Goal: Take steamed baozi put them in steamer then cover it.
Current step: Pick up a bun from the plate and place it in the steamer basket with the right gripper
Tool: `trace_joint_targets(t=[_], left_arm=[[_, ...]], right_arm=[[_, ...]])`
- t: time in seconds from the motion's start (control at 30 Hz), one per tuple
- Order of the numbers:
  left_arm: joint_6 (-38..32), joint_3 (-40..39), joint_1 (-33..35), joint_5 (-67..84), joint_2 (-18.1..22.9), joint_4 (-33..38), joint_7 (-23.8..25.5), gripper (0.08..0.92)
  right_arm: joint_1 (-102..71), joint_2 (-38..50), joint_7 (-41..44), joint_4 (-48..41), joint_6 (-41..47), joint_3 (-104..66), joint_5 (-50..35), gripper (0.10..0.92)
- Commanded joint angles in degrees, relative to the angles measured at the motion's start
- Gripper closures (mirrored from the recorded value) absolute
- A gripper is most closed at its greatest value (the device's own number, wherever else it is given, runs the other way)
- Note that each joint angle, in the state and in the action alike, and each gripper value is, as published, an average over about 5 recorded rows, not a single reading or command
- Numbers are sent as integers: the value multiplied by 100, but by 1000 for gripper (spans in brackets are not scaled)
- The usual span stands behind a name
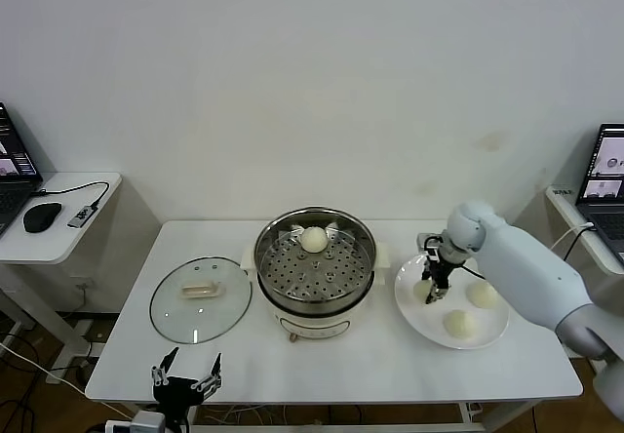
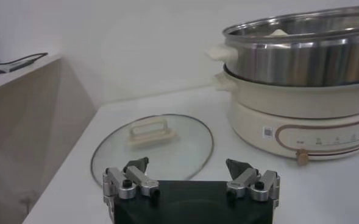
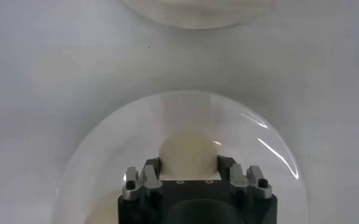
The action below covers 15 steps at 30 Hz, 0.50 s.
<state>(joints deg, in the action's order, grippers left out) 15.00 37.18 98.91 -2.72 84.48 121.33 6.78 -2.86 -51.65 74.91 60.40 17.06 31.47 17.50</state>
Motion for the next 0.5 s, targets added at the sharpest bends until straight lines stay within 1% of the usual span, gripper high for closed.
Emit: trace_joint_targets(t=[0.03,0.13,0.27,0.37,0.5], left_arm=[[3,-10,-34,-18,-13,39,-16,177],[12,20,-31,-28,-58,118,-15,177],[18,77,-35,-31,-109,199,-26,177],[16,65,-13,-93,-103,297,-31,177],[27,73,-2,-168,-58,492,-28,177]], right_arm=[[1374,482,183,734,290,1041,-942,465],[2235,513,256,955,458,1763,-1559,465],[3382,292,323,1015,633,2604,-2360,465],[3969,-6,366,953,720,3017,-2750,465],[4328,-453,408,950,959,3248,-3214,465]])
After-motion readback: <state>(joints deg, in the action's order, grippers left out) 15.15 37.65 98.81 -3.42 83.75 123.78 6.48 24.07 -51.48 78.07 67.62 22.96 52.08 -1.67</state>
